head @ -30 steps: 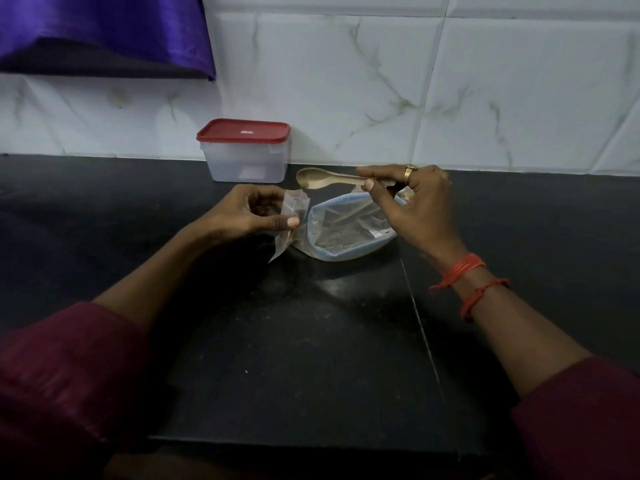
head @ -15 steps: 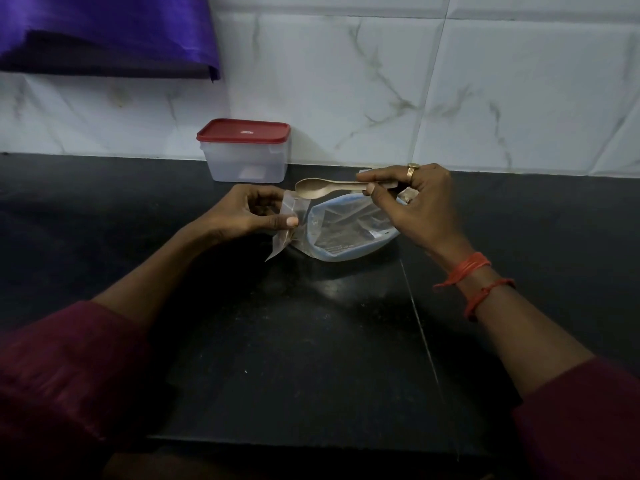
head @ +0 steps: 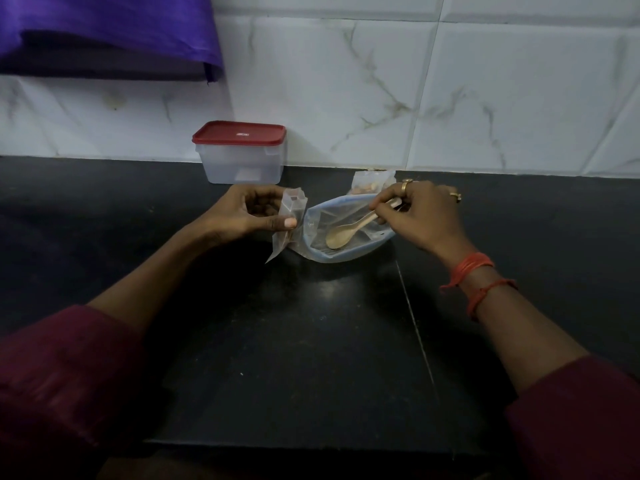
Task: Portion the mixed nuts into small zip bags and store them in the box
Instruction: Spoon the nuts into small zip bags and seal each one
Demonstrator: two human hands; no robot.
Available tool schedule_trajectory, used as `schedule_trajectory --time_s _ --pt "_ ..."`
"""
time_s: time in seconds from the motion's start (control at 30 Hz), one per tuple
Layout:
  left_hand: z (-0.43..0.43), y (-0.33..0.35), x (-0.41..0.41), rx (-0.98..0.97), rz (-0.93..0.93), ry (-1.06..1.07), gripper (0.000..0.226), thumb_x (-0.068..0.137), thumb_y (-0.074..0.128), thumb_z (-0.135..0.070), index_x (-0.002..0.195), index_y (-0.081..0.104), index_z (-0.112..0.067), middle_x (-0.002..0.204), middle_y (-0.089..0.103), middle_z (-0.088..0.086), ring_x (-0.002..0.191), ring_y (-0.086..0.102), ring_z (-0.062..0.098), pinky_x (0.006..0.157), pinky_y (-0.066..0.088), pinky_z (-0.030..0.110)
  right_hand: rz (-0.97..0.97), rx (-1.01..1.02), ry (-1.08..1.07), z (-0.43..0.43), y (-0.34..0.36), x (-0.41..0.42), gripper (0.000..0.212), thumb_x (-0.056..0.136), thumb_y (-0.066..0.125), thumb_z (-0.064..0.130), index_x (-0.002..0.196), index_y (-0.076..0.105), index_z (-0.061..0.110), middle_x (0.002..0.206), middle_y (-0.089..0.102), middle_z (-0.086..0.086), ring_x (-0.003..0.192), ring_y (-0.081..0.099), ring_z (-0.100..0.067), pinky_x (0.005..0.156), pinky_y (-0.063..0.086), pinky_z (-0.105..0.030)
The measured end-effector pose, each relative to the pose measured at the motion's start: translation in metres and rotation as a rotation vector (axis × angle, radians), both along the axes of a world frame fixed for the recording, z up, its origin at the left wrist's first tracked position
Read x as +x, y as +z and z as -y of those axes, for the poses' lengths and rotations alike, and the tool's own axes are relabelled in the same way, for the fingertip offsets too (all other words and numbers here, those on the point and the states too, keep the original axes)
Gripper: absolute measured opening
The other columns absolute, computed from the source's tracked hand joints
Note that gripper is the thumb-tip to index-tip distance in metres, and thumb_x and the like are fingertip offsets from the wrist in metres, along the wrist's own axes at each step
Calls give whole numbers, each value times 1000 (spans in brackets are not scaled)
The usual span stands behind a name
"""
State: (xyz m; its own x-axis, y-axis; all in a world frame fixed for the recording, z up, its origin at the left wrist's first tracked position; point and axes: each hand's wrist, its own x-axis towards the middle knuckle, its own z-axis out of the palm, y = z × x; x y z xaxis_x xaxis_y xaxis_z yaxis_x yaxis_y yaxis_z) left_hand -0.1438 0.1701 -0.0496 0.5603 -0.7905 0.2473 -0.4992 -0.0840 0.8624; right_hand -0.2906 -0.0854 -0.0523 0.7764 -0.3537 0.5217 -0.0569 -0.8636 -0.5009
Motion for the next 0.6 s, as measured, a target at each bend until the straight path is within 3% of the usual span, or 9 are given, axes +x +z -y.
schedule_trajectory --time_s 0.13,0.23,0.3,0.43,0.6 --pt "2 2 -5 -32 13 -30 48 72 81 -28 117 66 -19 112 72 4 104 68 15 84 53 17 -66 -7 -4 6 1 -1 46 70 46 66 87 79 38 67 69 16 79 67 -9 94 48 -52" --pt "6 5 -11 -55 37 -49 46 75 76 -21 119 64 -21 114 71 6 106 68 18 88 54 21 -113 -242 -68 3 3 -6 40 74 48 62 88 79 41 61 54 22 80 60 -11 95 31 -39" --pt "9 6 -15 -59 85 -48 45 76 80 -23 118 63 -25 111 72 0 102 68 15 87 55 20 -27 -341 -47 -3 4 -9 33 78 52 61 89 78 43 71 59 22 78 59 -9 88 26 -37" --pt "19 6 -26 -76 212 48 57 68 85 -40 119 63 -26 90 70 -20 82 65 1 72 52 15 142 19 343 -30 7 -9 29 89 64 50 105 76 30 89 73 11 77 67 -9 74 55 -37" --pt "26 0 -28 -76 331 117 76 58 78 -57 121 62 -18 103 68 -7 83 66 4 69 55 18 116 169 407 -63 -2 -3 35 83 80 40 110 68 23 78 73 9 68 70 -10 69 60 -28"
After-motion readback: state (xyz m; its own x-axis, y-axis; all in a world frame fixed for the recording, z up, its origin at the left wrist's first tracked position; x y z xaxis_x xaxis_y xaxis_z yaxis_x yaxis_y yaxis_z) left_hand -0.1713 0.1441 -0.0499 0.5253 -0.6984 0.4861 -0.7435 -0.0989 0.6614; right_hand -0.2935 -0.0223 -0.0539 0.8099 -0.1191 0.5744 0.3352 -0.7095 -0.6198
